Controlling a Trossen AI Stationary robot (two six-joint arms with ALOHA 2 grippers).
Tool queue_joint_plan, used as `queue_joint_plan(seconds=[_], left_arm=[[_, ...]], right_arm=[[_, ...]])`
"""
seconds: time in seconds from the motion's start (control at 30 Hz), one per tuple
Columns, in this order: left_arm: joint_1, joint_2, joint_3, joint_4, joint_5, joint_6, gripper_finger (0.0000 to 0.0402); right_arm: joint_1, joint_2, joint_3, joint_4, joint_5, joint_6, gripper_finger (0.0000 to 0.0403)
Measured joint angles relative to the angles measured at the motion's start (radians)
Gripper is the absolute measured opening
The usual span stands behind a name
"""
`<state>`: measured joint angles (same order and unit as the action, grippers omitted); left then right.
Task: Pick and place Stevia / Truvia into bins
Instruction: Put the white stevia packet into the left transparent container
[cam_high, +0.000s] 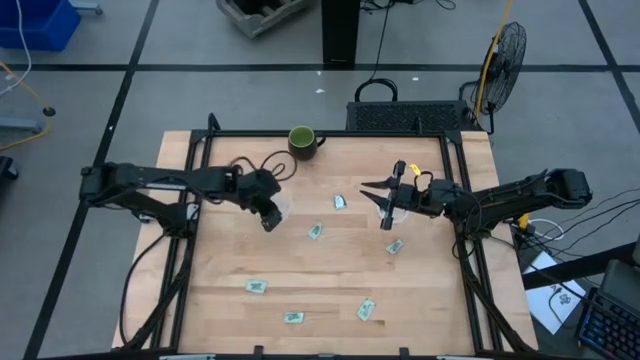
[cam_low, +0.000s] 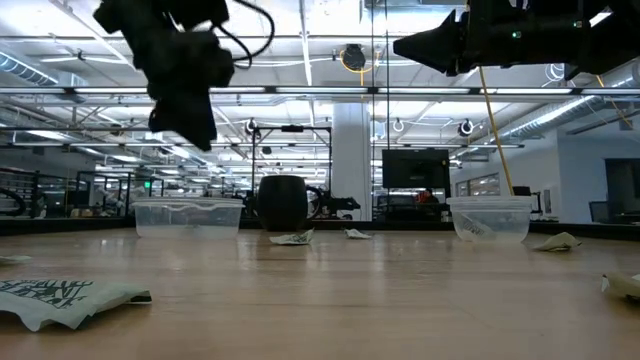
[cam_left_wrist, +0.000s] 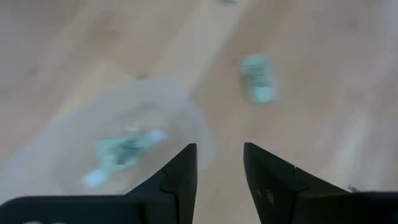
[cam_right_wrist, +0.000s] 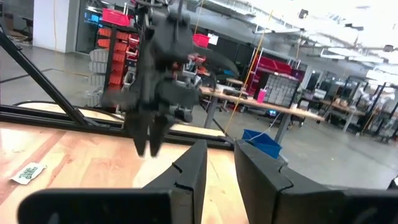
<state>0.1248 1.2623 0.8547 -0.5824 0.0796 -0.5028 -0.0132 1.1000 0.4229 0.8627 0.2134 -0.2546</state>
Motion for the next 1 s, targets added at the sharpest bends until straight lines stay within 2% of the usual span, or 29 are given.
queue_joint_plan(seconds=[0.1,0.4,0.5,0.67,0.83,1.0], left_arm=[[-0.026,-0.051,0.0,0.006,0.068,0.034,0.0136],[-0.217,-0.094,0.0,0.009,0.12,0.063,0.0136],[-0.294,-0.092,0.0,0.01,0.098,0.076,0.0136],[-0.405,-0.091,0.0,0.01,0.037,0.087,0.0136],[-0.497,-0.082,0.0,0.01,-0.006,0.038,0.0136],[-0.582,-0.007,0.0,0.001,-0.029,-0.008,0.0136]], right_arm=[[-0.009,0.0,0.0,-0.019,-0.004,0.064,0.0075],[-0.047,0.0,0.003,-0.194,-0.006,0.195,0.0075],[-0.053,0.0,0.035,-0.333,-0.025,0.248,0.0075],[-0.044,0.0,0.13,-0.543,-0.154,0.377,0.0075],[-0.013,0.0,0.143,-0.522,-0.192,0.423,0.0075],[-0.005,0.0,0.144,-0.523,-0.191,0.396,0.0075]])
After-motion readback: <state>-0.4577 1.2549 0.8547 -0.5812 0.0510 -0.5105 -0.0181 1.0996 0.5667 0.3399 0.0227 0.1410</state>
